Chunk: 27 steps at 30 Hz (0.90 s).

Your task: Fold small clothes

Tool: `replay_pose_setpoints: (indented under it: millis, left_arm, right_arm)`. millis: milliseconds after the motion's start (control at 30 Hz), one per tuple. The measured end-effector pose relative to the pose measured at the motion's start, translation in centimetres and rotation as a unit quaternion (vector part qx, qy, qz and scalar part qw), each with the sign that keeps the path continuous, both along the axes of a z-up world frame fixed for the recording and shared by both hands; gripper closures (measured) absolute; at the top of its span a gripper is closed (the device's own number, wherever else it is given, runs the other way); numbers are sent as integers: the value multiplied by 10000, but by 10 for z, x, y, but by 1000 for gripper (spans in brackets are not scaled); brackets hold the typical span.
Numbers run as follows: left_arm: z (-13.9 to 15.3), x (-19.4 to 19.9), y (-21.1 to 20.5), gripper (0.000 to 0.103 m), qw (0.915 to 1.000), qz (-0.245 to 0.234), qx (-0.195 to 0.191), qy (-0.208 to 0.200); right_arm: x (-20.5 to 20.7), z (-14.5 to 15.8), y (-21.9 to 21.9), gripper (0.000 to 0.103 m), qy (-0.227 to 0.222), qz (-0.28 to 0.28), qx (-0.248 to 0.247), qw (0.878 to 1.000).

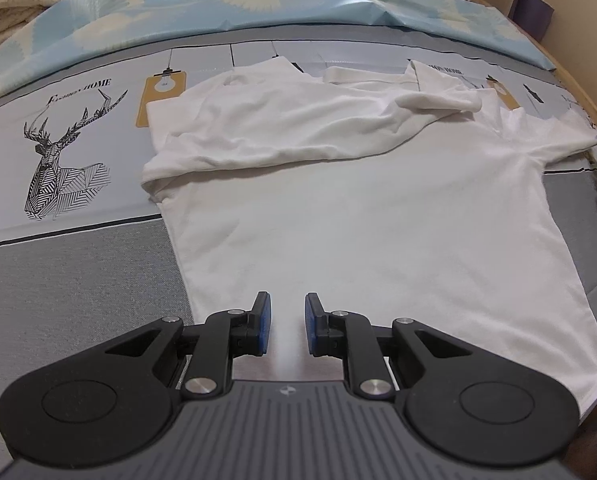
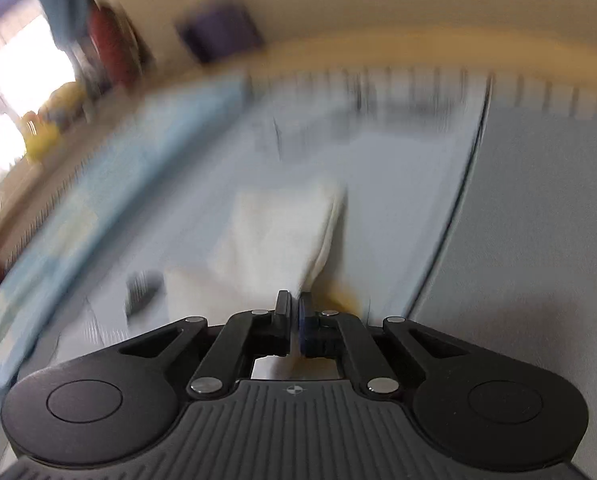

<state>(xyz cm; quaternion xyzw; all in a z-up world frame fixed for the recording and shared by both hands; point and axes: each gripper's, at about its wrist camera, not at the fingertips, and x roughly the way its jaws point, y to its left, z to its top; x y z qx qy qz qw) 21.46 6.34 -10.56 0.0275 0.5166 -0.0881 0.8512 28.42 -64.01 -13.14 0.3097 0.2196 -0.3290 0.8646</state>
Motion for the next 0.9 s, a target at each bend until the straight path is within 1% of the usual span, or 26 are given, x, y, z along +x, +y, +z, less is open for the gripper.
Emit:
replay_pose_setpoints:
  millis: [33, 67, 100, 133, 167, 200, 233, 267, 300, 367, 400, 433, 467, 533, 567, 633, 700, 733, 767, 800, 833, 900]
  left_arm:
    - [0, 1, 0, 85, 10000, -2, 0, 1]
    - [0, 1, 0, 85, 10000, -13, -9, -2]
    - [0, 1, 0, 85, 10000, -28, -24, -12]
    - [1, 1, -1, 85, 10000, -46, -52, -26]
    - [2, 1, -1, 85, 9999, -56, -87, -34]
    - [2, 1, -1, 85, 9999, -49, -117, -34]
    - [2, 1, 0, 85, 9999, -29, -146, -33]
    - [2, 1, 0, 85, 9998, -5, -175, -37]
    - [4, 1, -1, 85, 9998, 16, -205, -60]
    - [7, 1, 0, 85, 9996, 49, -241, -154]
    - [8, 1, -1, 85, 9993, 72, -268, -231]
    - [10, 0, -2, 85, 9991, 93, -300, -302]
    - [10, 0, -2, 85, 9988, 113, -302, -375]
    - [14, -1, -3, 85, 9969, 183, -165, -744]
    - [16, -1, -3, 85, 9955, 175, -178, -916]
    - [17, 6, 0, 85, 9940, 224, -313, -1020]
    - [17, 20, 1, 85, 9929, 383, -493, -1014]
    - [18, 28, -1, 86, 9919, 425, -589, -1040]
    - [19, 34, -4, 88, 9912, 430, -657, -1067]
    - [20, 42, -11, 90, 9902, 420, -731, -1115]
    - [20, 48, -17, 91, 9894, 383, -780, -1165]
    - [18, 59, -34, 91, 9873, 207, -884, -1301]
  right_arm:
    - [-6, 6, 2, 101, -62, -170, -373, 9991]
    - [-6, 4, 0, 100, 304, -416, -625, 9967]
    - [-1, -4, -3, 100, 917, -602, -662, 9918]
    - [4, -17, -8, 99, 1385, -534, -427, 9880]
    - [5, -23, -10, 98, 1546, -425, -305, 9866]
    - [3, -18, -5, 90, 1559, -426, -546, 9853]
    - [4, -12, 3, 84, 1639, -448, -880, 9815]
    - [4, -7, 10, 72, 1684, -426, -1088, 9788]
    - [3, -2, 17, 70, 1717, -388, -1232, 9766]
    - [1, 12, 35, 69, 1653, -435, -1537, 9732]
    - [-1, 21, 52, 69, 1530, -290, -1687, 9733]
    - [-1, 28, 64, 69, 1397, -54, -1728, 9750]
    - [-3, 37, 87, 69, 1164, 382, -1721, 9774]
    - [-4, 51, 126, 70, 864, 1232, -1532, 9767]
    - [-7, 58, 145, 70, 726, 1569, -1392, 9751]
    - [-20, 77, 190, 70, 389, 2284, -919, 9684]
    - [-35, 92, 227, 70, 197, 2743, -330, 9609]
    - [-43, 97, 245, 70, 235, 2951, -81, 9551]
    - [-51, 101, 266, 70, 349, 3237, 163, 9454]
    - [-60, 103, 280, 70, 415, 3353, 331, 9406]
    - [-68, 102, 292, 70, 476, 3428, 509, 9368]
    - [-79, 90, 311, 70, 694, 3648, 914, 9240]
